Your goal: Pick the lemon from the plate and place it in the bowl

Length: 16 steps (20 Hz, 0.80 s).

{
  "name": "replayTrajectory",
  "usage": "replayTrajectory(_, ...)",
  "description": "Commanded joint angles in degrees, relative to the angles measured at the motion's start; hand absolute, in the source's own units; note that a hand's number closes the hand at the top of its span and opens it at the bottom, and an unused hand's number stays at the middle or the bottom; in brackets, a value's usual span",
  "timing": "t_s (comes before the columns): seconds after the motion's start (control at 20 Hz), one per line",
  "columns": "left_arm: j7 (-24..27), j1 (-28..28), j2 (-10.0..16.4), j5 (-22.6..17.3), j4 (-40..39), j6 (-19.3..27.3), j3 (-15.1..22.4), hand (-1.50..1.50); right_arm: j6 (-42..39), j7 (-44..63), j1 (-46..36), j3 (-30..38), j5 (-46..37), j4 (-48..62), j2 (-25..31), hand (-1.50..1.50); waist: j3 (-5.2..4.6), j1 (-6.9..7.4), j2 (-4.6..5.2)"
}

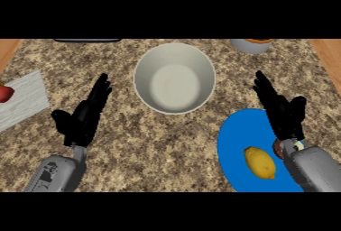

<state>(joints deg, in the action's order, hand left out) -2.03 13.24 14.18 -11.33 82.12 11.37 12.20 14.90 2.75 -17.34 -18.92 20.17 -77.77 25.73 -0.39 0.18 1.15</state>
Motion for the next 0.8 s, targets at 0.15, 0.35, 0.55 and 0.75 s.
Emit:
replayTrajectory(0.15, -1.01, -2.96, -0.95, -3.97, 2.40, -4.17, -0.32, 0.00, -1.49, -7.36, 10.91, -0.76, -7.53, -15.77, 9.69, 1.50, 0.32, -2.16, -1.75)
replayTrajectory(0.35, -1.35, -5.88, -1.51, -6.60, 3.13, -6.03, 0.08, 0.00, 12.67, -4.09, 16.16, 6.63, -17.13, -9.33, 16.98, 1.50, 0.15, -5.78, -2.30)
replayTrajectory(0.55, -3.04, -3.56, -2.07, -7.79, 3.55, -7.55, 0.06, 0.00, 12.59, -19.88, 29.91, 1.87, -17.44, -25.75, 11.19, -1.50, 0.39, -3.18, -1.69)
replayTrajectory(0.75, -3.86, -4.68, -2.24, -7.68, 5.77, -7.16, 0.45, 0.00, 13.06, -16.35, 36.63, -4.32, -28.96, -34.17, 19.05, -1.50, 0.24, -2.47, -1.74)
